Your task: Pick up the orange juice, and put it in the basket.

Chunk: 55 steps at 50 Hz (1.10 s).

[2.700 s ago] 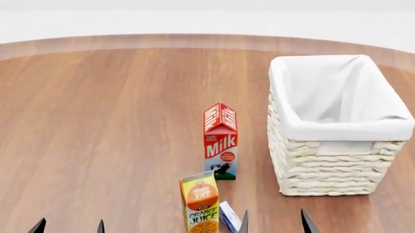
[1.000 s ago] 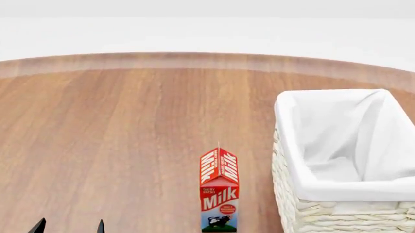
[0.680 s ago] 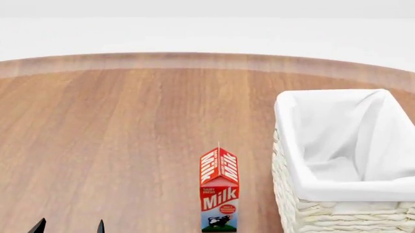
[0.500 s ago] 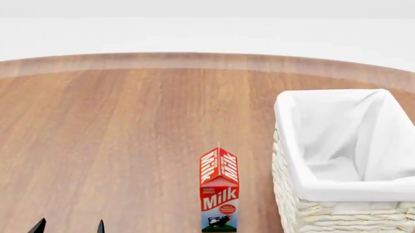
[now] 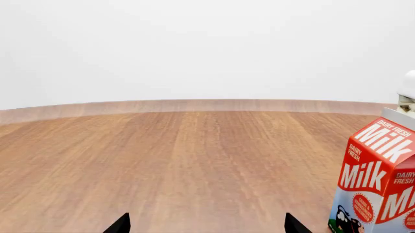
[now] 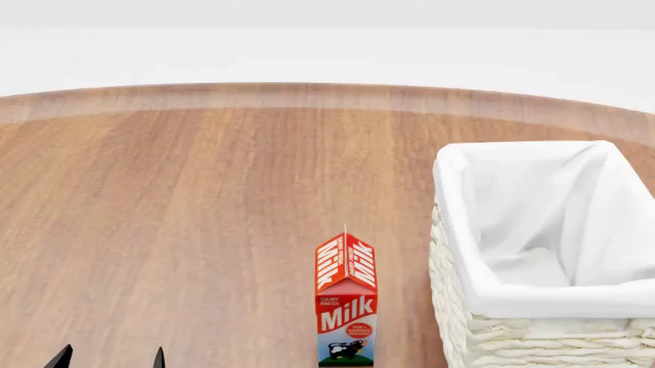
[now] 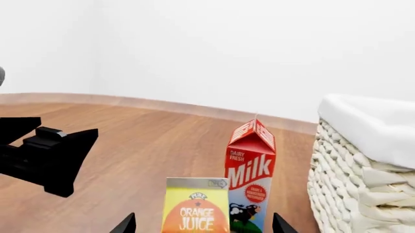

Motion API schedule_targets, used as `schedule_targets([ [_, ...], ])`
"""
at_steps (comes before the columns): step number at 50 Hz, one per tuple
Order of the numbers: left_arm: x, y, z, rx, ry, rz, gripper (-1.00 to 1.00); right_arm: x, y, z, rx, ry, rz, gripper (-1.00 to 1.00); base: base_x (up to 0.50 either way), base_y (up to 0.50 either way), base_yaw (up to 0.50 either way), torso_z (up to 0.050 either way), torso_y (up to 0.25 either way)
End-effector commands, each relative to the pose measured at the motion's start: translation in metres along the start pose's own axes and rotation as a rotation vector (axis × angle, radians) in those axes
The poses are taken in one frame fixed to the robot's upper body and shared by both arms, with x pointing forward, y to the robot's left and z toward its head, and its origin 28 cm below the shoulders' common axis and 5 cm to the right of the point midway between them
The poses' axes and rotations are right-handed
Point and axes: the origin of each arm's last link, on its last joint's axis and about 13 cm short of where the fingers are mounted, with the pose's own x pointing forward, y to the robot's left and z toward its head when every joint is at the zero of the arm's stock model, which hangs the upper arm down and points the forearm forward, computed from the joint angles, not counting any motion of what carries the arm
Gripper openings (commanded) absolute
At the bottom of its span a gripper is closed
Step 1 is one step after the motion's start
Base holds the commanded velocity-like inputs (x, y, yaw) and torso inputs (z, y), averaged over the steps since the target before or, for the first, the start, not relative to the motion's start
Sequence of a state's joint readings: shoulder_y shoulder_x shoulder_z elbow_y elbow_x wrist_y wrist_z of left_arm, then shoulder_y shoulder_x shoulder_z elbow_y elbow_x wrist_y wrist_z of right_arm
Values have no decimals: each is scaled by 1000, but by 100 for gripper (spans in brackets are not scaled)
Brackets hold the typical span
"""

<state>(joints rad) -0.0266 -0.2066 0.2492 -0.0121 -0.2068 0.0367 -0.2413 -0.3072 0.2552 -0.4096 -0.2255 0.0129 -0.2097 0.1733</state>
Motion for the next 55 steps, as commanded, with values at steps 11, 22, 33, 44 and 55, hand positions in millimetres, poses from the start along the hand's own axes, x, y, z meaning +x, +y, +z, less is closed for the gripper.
schedule_targets([
  [11,0,0,0,0,0,0,100,10,8,-10,11,6,6,100,0,0,0,0,0],
  [22,0,0,0,0,0,0,100,13,8,-13,11,6,0,100,0,0,0,0,0],
  [33,0,0,0,0,0,0,100,19,7,-14,9,6,-3,100,0,0,0,0,0],
  [44,0,0,0,0,0,0,100,23,10,-21,15,11,4,100,0,0,0,0,0],
  [55,0,0,0,0,0,0,100,27,11,-26,36,15,2,100,0,0,0,0,0],
])
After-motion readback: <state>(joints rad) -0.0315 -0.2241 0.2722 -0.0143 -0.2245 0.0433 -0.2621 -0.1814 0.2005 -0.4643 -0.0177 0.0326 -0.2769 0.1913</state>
